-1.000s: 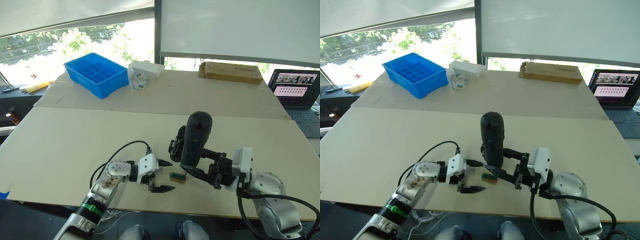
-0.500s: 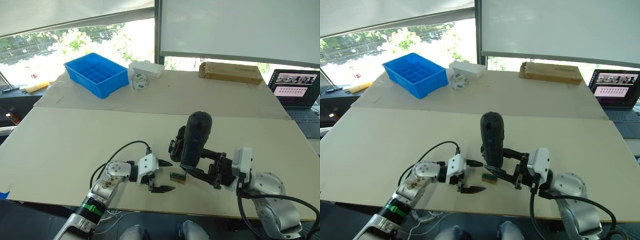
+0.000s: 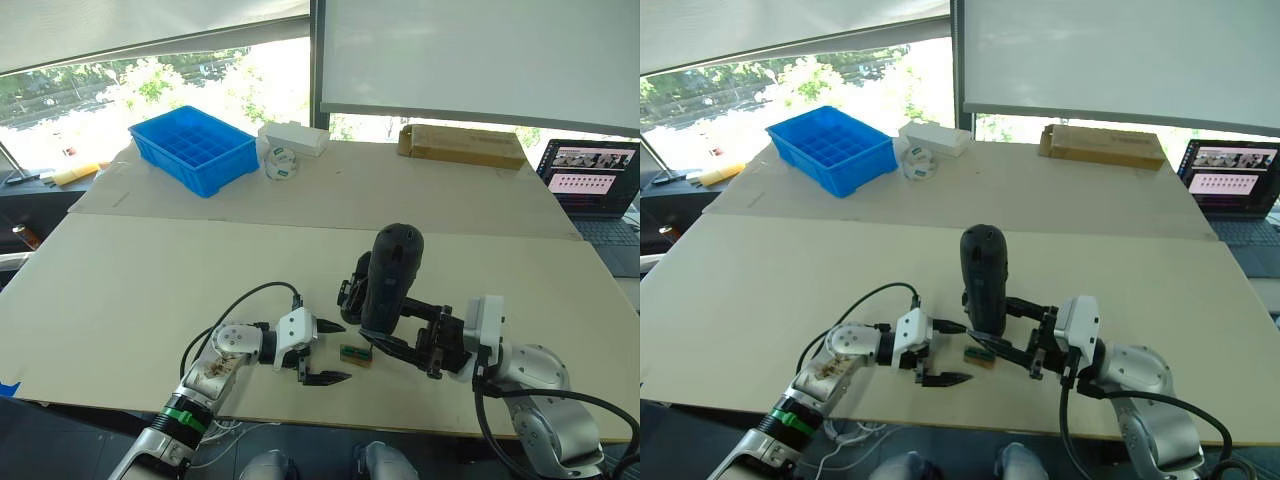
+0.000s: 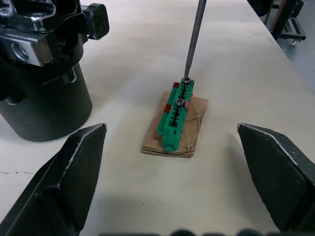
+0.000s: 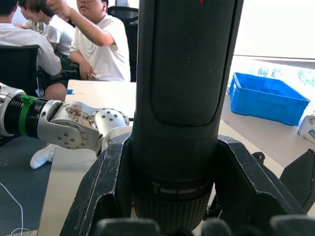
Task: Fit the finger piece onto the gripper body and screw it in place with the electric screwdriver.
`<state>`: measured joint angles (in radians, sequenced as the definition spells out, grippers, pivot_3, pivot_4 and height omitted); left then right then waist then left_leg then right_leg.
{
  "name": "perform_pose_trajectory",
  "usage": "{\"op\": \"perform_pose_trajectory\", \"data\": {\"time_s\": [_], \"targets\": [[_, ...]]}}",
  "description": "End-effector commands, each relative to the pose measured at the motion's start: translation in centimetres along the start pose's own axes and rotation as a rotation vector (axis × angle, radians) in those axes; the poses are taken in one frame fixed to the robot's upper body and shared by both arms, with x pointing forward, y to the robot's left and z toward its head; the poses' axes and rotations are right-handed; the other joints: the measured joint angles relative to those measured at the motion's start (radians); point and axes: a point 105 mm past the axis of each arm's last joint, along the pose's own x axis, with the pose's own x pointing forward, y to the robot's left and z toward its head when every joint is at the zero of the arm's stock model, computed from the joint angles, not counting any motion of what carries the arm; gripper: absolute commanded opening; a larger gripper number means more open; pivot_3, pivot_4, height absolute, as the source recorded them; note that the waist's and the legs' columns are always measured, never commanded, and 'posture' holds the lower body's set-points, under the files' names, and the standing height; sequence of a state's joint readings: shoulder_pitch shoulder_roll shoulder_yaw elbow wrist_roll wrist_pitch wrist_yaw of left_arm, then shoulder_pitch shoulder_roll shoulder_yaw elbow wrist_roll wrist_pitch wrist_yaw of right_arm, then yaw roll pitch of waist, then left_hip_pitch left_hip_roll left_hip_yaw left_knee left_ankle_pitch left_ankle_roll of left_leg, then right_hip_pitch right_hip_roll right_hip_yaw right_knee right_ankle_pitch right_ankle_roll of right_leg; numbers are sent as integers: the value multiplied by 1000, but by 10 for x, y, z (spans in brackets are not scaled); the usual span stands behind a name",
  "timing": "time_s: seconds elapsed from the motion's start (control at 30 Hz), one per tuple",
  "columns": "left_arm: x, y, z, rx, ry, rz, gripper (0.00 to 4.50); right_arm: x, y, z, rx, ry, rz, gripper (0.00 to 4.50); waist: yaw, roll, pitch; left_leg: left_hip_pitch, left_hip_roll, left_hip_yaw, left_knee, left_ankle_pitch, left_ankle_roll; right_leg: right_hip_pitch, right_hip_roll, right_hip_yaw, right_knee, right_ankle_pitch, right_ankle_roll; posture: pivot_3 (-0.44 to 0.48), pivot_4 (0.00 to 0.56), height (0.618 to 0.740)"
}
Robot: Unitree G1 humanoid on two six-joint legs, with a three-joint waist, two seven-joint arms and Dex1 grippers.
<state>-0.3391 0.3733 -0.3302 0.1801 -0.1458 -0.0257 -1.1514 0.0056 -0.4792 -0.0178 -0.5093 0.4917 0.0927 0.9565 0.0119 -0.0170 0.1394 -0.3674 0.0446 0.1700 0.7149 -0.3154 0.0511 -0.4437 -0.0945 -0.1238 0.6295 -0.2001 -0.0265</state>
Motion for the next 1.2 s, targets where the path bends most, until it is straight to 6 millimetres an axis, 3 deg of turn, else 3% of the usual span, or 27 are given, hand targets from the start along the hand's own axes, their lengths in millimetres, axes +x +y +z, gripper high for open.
{"op": "perform_pose_trajectory", "data": {"time_s": [0.03,1.2], "targets": [[3,-9,-9,-33,17,-22,4500,1,0,16,-66,-61,9,1914,0,0,0,0,0,0,0,0,0,0,0,0,0,0,0,0,150,740],[4,-10,-10,-38,17,-21,4500,3,1,10,-54,-49,13,1914,0,0,0,0,0,-1,0,0,0,1,0,0,0,0,0,0,150,740]]}}
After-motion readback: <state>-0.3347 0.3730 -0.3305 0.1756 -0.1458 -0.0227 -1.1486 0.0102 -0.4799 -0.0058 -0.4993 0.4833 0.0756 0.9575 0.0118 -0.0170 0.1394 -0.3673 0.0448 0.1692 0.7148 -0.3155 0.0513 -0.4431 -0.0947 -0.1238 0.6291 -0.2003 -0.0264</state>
